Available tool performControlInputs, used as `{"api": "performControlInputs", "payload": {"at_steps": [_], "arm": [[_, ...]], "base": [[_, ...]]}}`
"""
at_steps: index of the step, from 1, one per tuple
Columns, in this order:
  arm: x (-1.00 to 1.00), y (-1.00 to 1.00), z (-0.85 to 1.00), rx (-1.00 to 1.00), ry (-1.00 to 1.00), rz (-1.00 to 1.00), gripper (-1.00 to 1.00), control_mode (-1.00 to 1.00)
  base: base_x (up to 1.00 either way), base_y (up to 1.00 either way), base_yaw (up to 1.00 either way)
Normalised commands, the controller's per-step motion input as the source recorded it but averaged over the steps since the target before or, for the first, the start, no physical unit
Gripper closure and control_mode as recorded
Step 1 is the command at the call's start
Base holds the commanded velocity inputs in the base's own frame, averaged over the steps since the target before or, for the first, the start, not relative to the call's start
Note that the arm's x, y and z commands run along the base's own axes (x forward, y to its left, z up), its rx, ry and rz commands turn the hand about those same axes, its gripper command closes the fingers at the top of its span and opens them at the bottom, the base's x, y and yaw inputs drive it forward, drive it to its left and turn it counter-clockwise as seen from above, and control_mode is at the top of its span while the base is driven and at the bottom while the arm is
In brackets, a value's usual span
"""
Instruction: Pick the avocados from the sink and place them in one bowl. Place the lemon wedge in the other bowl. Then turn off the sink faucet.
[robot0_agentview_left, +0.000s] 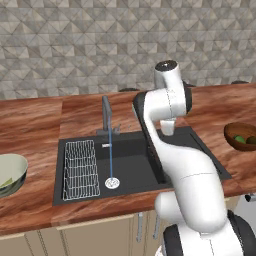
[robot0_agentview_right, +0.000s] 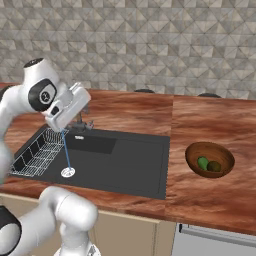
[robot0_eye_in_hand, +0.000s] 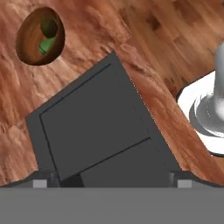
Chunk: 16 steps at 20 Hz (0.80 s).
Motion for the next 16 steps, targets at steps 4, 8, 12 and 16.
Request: {"api": "performControlInputs", "payload": {"at_steps": [4, 8, 12, 16], "arm": [[0.03, -0.24, 0.23, 0.4, -0.32, -0.09, -1.0, -1.0], [0.0, -0.01, 0.23, 0.37, -0.36, -0.17, -1.0, -1.0], [0.0, 0.0, 0.06, 0.38, -0.38, -0.16, -1.0, -1.0], [0.0, 0.0, 0.0, 0.4, -0.4, -0.16, -1.0, -1.0]], "base": [[0.0, 0.0, 0.0], [0.0, 0.0, 0.0], [0.0, 0.0, 0.0], [0.0, 0.0, 0.0]]}}
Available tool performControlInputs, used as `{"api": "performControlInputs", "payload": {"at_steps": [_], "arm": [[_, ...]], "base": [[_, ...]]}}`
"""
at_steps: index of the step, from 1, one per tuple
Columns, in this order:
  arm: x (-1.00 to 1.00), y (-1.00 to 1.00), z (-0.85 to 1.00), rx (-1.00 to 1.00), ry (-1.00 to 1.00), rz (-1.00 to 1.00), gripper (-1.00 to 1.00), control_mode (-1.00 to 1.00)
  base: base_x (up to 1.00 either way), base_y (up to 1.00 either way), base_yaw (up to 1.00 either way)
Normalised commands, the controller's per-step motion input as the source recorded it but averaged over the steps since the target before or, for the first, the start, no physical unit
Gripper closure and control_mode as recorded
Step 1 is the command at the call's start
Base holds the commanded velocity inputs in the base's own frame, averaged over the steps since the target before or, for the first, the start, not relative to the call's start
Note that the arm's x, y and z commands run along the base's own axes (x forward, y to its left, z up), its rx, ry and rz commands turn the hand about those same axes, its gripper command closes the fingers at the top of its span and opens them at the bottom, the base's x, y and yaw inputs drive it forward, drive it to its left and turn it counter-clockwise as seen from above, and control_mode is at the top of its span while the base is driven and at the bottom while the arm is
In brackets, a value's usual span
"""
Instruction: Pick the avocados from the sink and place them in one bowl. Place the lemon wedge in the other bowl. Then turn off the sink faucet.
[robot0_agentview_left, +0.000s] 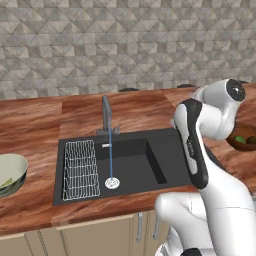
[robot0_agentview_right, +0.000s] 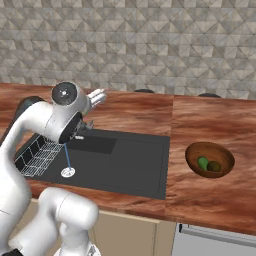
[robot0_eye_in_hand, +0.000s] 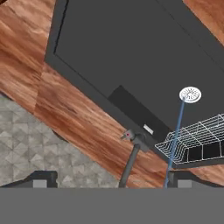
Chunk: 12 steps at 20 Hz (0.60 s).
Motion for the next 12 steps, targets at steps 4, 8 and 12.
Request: {"api": "performControlInputs", "payload": {"at_steps": [4, 8, 12], "arm": [[0.0, 0.0, 0.0, 0.38, -0.32, -0.14, -1.0, -1.0], [0.0, 0.0, 0.0, 0.36, -0.22, -0.09, -1.0, -1.0], [0.0, 0.01, 0.0, 0.35, -0.04, -0.03, -1.0, -1.0]], "base": [[0.0, 0.0, 0.0], [0.0, 0.0, 0.0], [0.0, 0.0, 0.0]]}}
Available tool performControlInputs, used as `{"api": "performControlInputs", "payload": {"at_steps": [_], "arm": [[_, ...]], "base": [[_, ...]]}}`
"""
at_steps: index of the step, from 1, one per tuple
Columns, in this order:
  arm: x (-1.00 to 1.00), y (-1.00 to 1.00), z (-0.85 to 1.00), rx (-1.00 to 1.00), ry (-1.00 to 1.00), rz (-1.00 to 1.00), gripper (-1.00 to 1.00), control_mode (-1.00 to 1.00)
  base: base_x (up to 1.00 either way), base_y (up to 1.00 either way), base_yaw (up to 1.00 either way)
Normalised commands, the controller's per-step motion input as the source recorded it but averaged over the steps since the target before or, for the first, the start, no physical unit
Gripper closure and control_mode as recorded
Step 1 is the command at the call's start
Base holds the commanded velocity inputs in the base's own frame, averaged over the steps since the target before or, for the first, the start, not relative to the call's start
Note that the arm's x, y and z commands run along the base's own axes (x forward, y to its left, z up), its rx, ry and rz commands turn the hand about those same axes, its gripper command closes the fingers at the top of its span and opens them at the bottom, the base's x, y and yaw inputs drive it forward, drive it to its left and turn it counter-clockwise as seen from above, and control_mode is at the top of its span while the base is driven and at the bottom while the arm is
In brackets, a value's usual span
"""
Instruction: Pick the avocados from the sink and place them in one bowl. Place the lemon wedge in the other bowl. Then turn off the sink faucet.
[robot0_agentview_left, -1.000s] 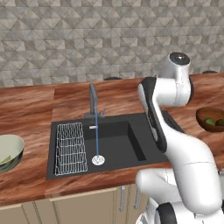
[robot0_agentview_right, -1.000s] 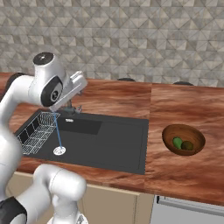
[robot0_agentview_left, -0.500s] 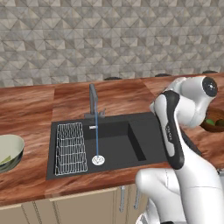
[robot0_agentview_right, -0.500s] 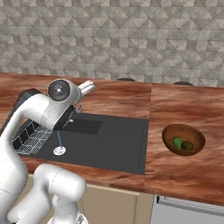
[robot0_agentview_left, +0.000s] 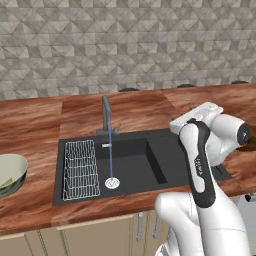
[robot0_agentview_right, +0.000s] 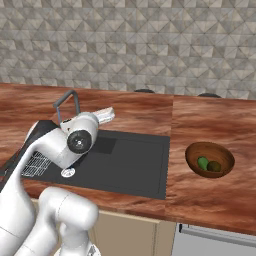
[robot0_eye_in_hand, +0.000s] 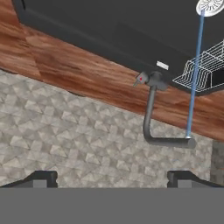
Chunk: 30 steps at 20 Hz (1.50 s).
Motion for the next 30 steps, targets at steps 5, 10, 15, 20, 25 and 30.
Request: {"api": "performControlInputs", "payload": {"at_steps": [5, 10, 15, 20, 25, 30], "arm": [[0.0, 0.06, 0.0, 0.32, 0.0, 0.0, -1.0, -1.0], [0.0, 0.04, 0.0, 0.19, 0.0, 0.0, -1.0, -1.0], [0.0, 0.18, 0.0, -0.02, 0.05, 0.0, -1.0, -1.0], [0.0, 0.3, 0.01, -0.26, 0.01, 0.0, -1.0, -1.0], [0.11, 0.02, 0.0, -0.31, 0.0, 0.02, -1.0, -1.0], [0.2, 0.0, -0.06, -0.06, 0.07, 0.03, -1.0, -1.0]], "base": [[0.0, 0.0, 0.0], [0.0, 0.0, 0.0], [0.0, 0.0, 0.0], [0.0, 0.0, 0.0], [0.0, 0.0, 0.0], [0.0, 0.0, 0.0]]}}
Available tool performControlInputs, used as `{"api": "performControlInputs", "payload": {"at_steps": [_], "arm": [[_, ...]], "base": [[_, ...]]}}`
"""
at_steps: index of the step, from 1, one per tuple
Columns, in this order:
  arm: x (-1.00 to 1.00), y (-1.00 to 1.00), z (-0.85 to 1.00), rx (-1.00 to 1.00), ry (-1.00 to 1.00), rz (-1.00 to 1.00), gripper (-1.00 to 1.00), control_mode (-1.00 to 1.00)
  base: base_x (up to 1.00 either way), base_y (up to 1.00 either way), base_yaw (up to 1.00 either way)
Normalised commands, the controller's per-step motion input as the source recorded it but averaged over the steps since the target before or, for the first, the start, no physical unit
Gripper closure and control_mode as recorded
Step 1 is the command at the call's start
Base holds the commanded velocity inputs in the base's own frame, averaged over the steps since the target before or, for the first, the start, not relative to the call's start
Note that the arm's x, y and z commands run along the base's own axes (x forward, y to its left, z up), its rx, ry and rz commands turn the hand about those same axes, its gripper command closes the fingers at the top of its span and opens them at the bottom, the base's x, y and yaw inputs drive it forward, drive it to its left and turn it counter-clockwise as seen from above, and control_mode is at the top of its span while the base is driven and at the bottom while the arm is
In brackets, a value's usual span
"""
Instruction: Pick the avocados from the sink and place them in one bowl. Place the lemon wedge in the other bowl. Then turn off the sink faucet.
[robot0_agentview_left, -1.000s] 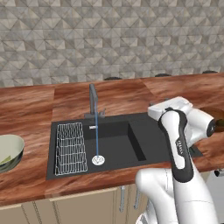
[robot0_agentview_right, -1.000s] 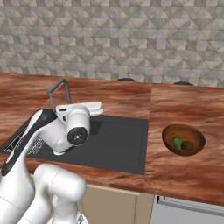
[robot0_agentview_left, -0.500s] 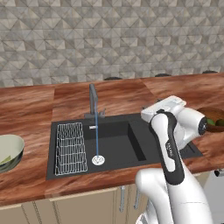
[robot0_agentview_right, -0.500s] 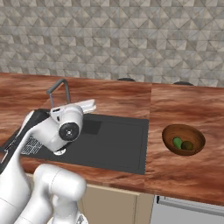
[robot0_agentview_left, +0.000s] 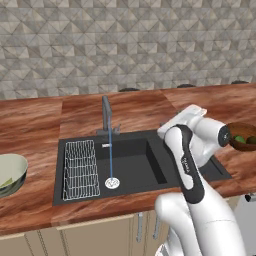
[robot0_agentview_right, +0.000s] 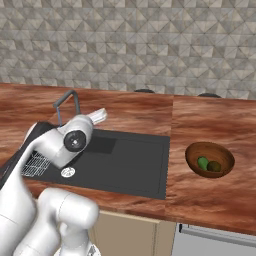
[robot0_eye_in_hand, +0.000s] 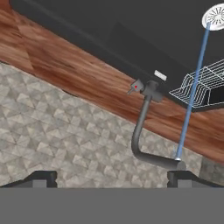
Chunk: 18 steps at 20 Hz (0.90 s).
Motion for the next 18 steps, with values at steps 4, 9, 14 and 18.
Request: {"api": "performControlInputs", "payload": {"at_steps": [4, 9, 14, 18], "arm": [[0.28, -0.05, -0.4, 0.05, 0.17, 0.0, -1.0, -1.0], [0.28, -0.02, -0.4, 0.2, 0.1, 0.0, -1.0, -1.0], [0.16, 0.0, -0.02, 0.14, 0.0, 0.0, -1.0, -1.0], [0.01, 0.03, -0.05, 0.04, -0.11, 0.0, -1.0, -1.0]], "base": [[0.0, 0.0, 0.0], [0.0, 0.0, 0.0], [0.0, 0.0, 0.0], [0.0, 0.0, 0.0]]}}
